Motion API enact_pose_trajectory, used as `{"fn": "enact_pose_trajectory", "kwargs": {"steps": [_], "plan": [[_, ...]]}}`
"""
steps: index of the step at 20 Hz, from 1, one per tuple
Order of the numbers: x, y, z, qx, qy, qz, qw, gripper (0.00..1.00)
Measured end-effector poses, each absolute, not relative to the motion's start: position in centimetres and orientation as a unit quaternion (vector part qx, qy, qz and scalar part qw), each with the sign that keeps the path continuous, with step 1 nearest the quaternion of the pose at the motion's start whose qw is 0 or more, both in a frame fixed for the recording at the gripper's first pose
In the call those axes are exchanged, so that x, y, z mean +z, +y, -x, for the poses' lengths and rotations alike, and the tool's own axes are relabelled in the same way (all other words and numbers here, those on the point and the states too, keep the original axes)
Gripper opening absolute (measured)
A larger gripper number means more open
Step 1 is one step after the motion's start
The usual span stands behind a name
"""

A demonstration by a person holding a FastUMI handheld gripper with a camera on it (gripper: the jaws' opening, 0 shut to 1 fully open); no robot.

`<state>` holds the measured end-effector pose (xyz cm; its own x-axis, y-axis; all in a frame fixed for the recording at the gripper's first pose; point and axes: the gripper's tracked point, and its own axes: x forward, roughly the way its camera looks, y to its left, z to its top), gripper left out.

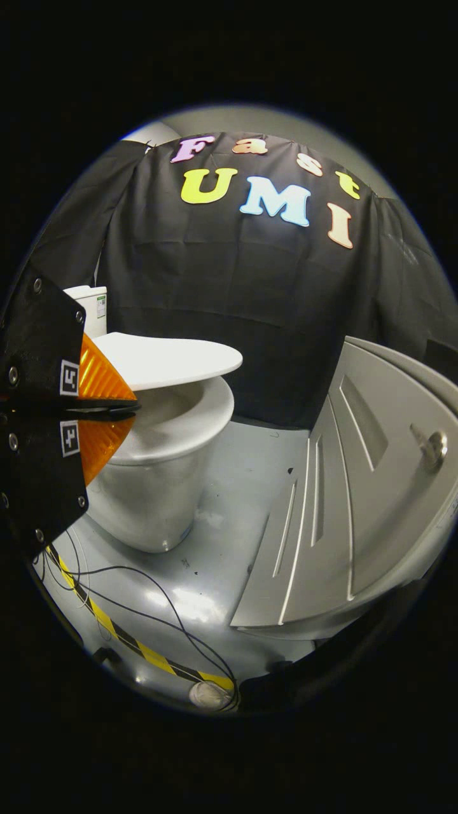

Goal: Open the toilet lid.

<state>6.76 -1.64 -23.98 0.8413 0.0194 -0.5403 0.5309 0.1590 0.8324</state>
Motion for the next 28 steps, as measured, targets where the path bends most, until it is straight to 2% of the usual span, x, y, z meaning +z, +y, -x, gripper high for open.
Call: {"fn": "enact_pose_trajectory", "kwargs": {"steps": [19, 28], "plan": [[-10.4, 2.5, -8.9, -0.128, 0.185, -0.515, 0.827, 0.0], [-8.3, 3.3, -9.2, -0.121, 0.173, -0.459, 0.863, 0.0]]}}
